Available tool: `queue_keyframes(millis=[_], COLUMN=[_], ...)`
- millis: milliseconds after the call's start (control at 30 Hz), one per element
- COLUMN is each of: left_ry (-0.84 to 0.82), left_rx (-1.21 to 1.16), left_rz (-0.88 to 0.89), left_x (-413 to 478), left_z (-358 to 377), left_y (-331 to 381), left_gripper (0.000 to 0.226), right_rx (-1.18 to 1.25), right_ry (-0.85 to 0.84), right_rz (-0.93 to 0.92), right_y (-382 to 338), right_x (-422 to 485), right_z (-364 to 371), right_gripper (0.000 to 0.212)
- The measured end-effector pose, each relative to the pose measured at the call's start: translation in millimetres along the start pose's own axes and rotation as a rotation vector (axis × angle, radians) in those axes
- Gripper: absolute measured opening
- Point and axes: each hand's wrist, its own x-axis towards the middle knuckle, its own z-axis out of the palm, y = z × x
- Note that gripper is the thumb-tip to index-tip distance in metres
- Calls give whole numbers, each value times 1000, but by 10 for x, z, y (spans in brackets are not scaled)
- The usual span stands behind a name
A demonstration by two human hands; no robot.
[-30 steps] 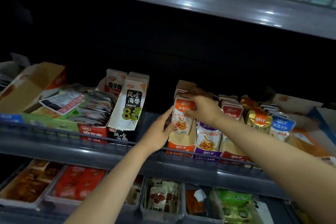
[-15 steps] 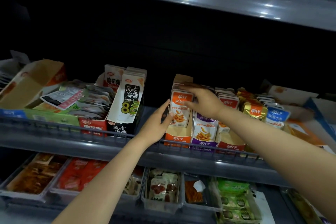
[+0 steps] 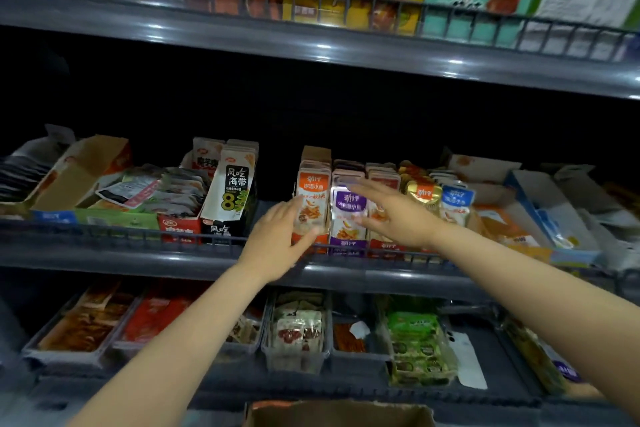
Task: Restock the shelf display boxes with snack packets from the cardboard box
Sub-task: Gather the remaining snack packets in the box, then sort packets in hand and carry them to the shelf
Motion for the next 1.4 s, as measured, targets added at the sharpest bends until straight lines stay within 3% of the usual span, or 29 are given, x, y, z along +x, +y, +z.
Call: queue_keyframes(millis=[167,333,767,933,1200,1400], left_ry=[-95,-238,-605,-771,-918,-960], left_rx=[101,190,211,277,130,-52], left_rz=[55,66,-128,-247,-448,-680], left_x=[-448,-877,-1756,-2056,-2402,-2405], left_z=[122,455,1674,2160,2624,3053], left_y=[171,146,-298,-559,-753,-948], left_gripper=[73,75,72,76,53,48], right_rx=[-4,134,280,402,569,847], right_ry=[-120,-246,-556,-631,-742,-653], right_rz=[-31,62,338,431,597,836], right_y=[-66,15,366,390,407,361], right_x=[-627,-1125,-2145,-2468,-2675,-2598], right_z=[157,612,2321,2960,3767,4284], right_gripper=[68,68,72,69,72,63])
